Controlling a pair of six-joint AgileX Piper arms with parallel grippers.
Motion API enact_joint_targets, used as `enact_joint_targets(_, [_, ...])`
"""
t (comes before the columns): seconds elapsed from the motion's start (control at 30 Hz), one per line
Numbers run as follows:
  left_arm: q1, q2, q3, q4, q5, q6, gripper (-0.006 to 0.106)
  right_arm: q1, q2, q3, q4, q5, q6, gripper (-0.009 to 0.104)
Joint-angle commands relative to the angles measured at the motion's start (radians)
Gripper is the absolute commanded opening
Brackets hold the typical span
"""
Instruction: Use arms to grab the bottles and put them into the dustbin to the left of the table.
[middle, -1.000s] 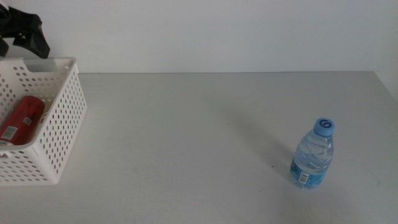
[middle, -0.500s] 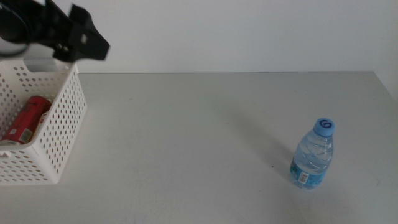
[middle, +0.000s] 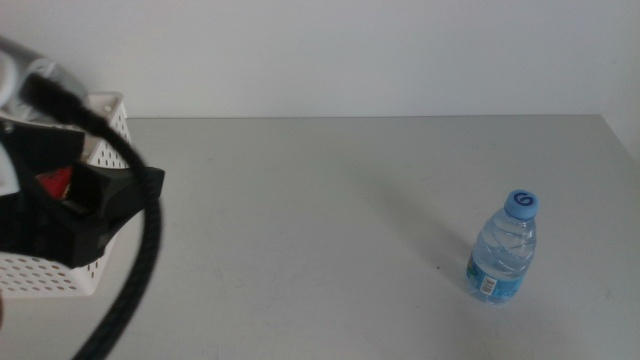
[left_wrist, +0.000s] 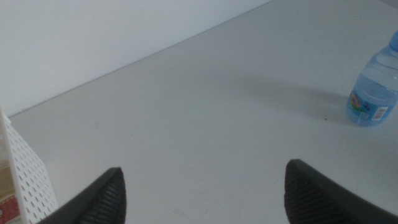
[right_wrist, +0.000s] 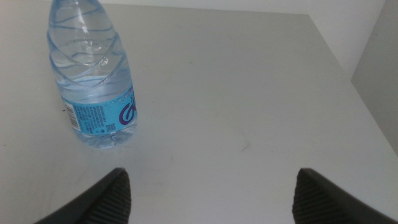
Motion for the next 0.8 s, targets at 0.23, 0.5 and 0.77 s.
enact_joint_targets(0.23, [0.008,-0.159,0.028,0.037,-0.081,-0.036,0.084,-0.005,-0.022,-0.001,-0.012,-0.062,-0.013,0.067])
enact_joint_targets(0.5, [0.081,-0.156,0.028,0.019,-0.082,-0.036,0.084,-0.005,-0.022,-0.001,-0.012,-0.062,-0.013,0.067])
enact_joint_targets(0.77, [0.081,-0.156,0.028,0.014,-0.056,-0.036,0.084,-0.005,-0.022,-0.001,-0.012,-0.062,-0.013,0.067])
